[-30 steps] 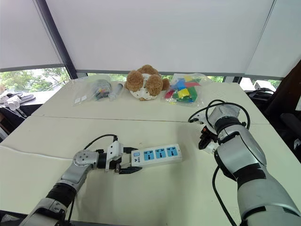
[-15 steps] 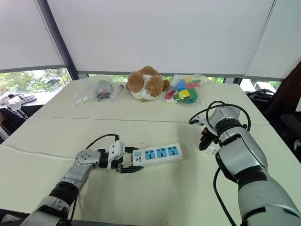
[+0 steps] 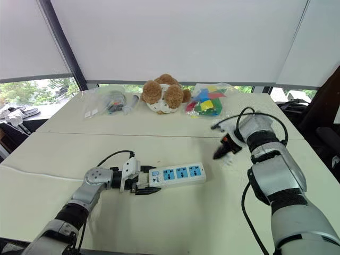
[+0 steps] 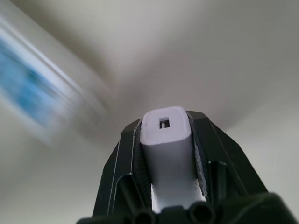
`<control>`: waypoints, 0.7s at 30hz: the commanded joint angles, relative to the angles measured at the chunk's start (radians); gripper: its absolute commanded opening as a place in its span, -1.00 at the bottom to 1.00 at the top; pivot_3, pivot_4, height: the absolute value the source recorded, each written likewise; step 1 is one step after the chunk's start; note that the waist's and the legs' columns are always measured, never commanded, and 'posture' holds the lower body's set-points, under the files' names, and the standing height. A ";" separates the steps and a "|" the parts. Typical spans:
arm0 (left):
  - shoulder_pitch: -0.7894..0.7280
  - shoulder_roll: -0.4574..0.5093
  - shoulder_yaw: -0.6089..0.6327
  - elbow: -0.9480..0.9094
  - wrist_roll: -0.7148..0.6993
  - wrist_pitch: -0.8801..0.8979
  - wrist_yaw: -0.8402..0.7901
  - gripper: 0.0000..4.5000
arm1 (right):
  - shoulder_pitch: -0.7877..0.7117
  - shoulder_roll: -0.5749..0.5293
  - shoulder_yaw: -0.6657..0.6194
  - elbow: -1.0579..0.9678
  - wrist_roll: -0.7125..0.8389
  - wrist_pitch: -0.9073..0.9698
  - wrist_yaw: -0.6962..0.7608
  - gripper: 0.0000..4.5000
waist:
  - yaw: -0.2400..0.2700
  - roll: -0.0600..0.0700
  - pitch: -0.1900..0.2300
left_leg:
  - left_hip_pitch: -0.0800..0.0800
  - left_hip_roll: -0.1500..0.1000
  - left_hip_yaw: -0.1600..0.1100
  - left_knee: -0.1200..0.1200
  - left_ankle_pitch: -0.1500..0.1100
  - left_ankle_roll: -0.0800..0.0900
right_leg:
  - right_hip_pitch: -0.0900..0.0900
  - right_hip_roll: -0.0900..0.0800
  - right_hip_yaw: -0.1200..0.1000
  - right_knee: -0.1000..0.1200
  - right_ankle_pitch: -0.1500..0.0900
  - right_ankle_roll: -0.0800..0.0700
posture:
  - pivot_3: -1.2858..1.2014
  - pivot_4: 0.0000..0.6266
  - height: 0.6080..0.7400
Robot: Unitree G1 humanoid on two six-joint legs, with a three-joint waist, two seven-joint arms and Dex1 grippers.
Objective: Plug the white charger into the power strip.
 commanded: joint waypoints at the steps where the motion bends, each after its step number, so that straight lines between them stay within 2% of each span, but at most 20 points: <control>1: -0.034 0.021 -0.033 0.005 -0.020 0.053 -0.111 0.35 | 0.061 -0.028 -0.158 -0.216 0.185 -0.046 0.037 -0.65 | -0.001 -0.001 0.000 | 0.000 0.000 0.000 -0.001 0.000 0.000 | -0.001 0.000 0.000 0.000 0.000 0.001 | 0.03 -0.52 0.98; 3: -0.087 0.045 -0.046 0.030 -0.024 0.087 -0.196 0.35 | 0.135 -0.009 -0.287 -0.386 0.341 0.138 0.014 -0.65 | 0.002 -0.002 0.000 | 0.000 0.000 -0.001 -0.005 0.000 0.000 | -0.002 0.000 0.000 -0.001 -0.001 0.001 | 0.03 -0.52 0.98; 5: -0.128 0.056 -0.057 0.060 -0.020 0.092 -0.246 0.35 | 0.233 -0.007 -0.336 -0.547 0.429 0.241 -0.001 -0.65 | 0.003 -0.002 0.000 | 0.000 0.000 -0.001 -0.008 0.000 0.000 | -0.003 0.000 0.000 -0.003 -0.001 0.001 | 0.03 -0.52 0.98; 7: -0.179 0.065 -0.056 0.126 -0.012 0.073 -0.282 0.35 | 0.356 0.015 -0.352 -0.689 0.490 0.227 -0.017 -0.65 | 0.002 -0.002 0.001 | -0.001 0.000 -0.001 -0.010 0.000 0.000 | -0.004 0.000 0.000 -0.003 -0.001 0.001 | 0.03 -0.52 0.98; 11: -0.286 0.051 -0.047 0.313 0.020 0.043 -0.301 0.35 | 0.649 0.137 -0.424 -0.900 0.580 0.121 -0.154 -0.65 | -0.015 -0.003 0.001 | -0.001 0.000 -0.001 -0.011 0.000 0.000 | -0.004 0.001 0.000 -0.004 -0.001 0.001 | 0.03 -0.52 0.98; 16: -0.315 0.047 -0.027 0.422 0.037 -0.051 -0.306 0.35 | 0.791 0.229 -0.429 -0.998 0.606 0.003 -0.301 -0.65 | -0.029 -0.004 0.002 | 0.000 0.000 0.000 -0.008 0.000 0.000 | -0.004 0.000 0.002 -0.001 -0.001 0.001 | 0.03 -0.52 0.98; 21: -0.299 0.052 -0.035 0.457 0.062 -0.140 -0.295 0.35 | 0.863 0.255 -0.387 -1.048 0.628 -0.042 -0.346 -0.65 | -0.024 -0.007 0.002 | 0.001 0.000 -0.001 -0.009 0.000 0.000 | -0.004 0.002 0.001 0.000 -0.001 0.001 | 0.03 -0.52 0.98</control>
